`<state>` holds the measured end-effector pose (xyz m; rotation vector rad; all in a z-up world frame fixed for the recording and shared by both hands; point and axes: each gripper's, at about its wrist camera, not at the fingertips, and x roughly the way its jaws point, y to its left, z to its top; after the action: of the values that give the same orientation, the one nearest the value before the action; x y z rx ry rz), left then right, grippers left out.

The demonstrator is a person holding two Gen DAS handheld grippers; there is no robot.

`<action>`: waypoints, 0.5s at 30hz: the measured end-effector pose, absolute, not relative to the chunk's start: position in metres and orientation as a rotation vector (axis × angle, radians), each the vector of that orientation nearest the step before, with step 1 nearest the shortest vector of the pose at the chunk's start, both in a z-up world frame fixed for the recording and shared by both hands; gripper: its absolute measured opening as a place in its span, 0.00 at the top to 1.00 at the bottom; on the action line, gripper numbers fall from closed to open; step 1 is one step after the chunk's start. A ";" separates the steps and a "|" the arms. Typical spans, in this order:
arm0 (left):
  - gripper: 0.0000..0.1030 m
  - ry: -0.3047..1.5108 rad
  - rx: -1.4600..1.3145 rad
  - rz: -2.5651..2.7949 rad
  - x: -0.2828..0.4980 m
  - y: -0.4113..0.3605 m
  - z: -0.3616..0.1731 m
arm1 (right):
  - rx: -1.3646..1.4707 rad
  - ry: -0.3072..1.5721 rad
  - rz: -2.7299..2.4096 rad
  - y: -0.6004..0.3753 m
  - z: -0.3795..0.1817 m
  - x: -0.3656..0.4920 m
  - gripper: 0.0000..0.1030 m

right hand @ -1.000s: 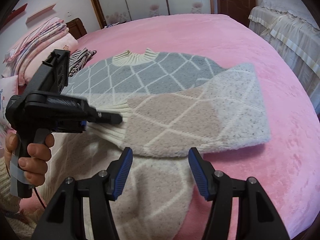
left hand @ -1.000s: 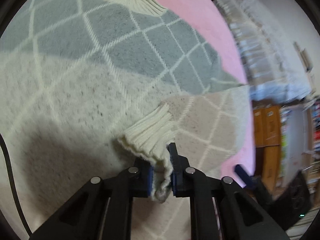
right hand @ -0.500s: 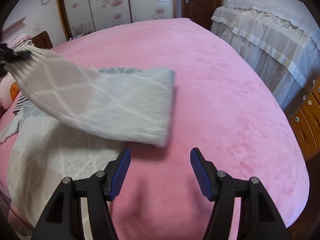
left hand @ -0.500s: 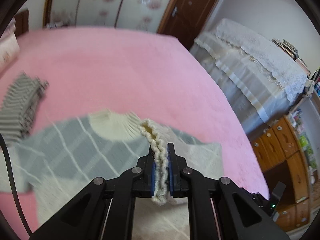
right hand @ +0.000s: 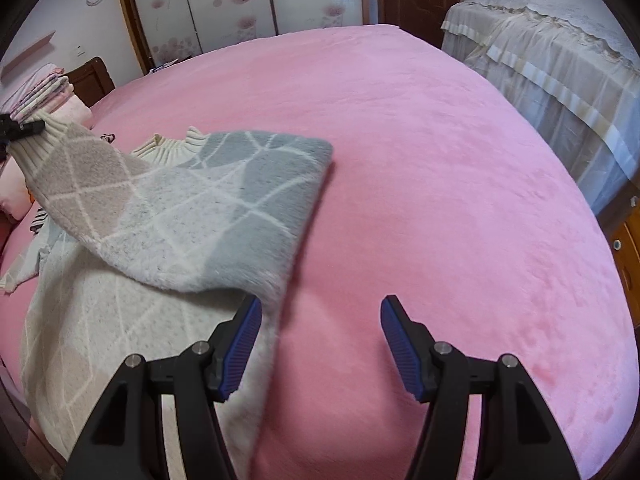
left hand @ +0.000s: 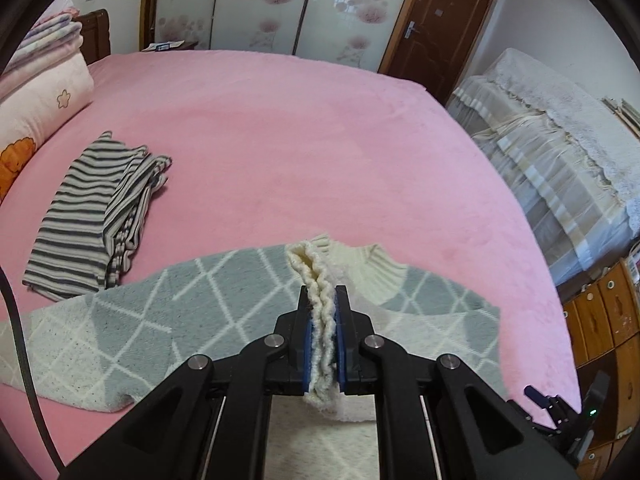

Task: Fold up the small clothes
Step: 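Lay the cuff on the sweater body with the left tool and open it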

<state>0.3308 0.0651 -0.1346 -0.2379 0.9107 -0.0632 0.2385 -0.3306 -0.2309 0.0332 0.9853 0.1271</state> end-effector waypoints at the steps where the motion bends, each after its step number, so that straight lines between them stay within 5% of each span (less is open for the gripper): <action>1: 0.93 0.922 -0.233 -0.057 0.333 0.068 -0.141 | 0.042 0.986 0.135 -0.328 -0.230 0.242 0.40; 11: 0.93 0.975 -0.179 -0.015 0.341 0.087 -0.191 | 0.175 1.066 0.130 -0.317 -0.240 0.275 0.41; 13: 0.93 0.985 -0.176 -0.008 0.342 0.091 -0.197 | 0.153 1.111 0.132 -0.312 -0.247 0.281 0.67; 15: 0.93 0.996 -0.173 -0.004 0.344 0.096 -0.205 | 0.145 1.141 0.142 -0.309 -0.254 0.282 0.78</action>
<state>0.3443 0.0956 -0.2053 -0.1725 0.9963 -0.0040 0.2817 -0.3088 -0.2535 0.1454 1.1411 0.1424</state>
